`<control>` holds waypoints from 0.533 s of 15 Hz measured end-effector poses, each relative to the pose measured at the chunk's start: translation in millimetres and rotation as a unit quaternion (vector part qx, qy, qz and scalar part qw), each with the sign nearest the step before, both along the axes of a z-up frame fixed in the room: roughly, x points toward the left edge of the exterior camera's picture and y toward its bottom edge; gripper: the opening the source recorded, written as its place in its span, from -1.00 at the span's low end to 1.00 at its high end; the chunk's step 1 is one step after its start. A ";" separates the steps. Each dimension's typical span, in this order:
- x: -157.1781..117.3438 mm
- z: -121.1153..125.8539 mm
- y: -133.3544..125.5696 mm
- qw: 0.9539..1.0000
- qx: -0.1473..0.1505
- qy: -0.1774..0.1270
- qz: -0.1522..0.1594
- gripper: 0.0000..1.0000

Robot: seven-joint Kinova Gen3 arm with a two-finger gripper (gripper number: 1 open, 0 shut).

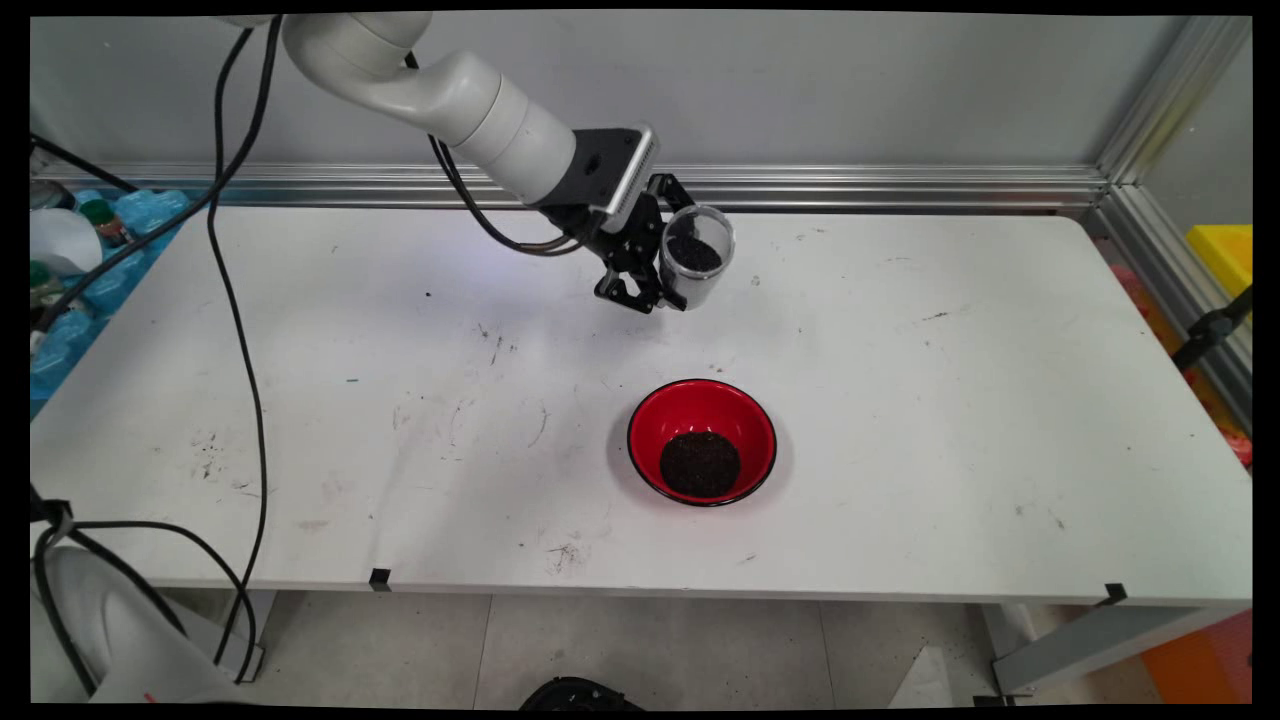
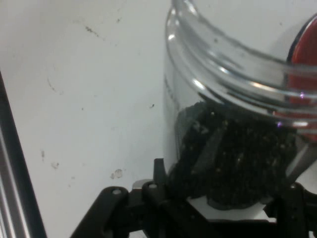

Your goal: Pour the black seasoning powder in the red bowl

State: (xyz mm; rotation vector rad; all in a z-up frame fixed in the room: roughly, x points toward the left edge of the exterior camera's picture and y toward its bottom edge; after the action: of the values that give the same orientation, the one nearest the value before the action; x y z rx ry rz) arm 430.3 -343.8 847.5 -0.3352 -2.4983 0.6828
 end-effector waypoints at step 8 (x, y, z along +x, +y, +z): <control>2.0 -4.6 9.0 0.995 -0.070 -0.031 -0.067 -1.00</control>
State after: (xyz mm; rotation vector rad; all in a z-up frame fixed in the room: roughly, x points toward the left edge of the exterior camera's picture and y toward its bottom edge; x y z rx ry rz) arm 432.3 -334.8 842.9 -0.5771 -2.4643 0.8055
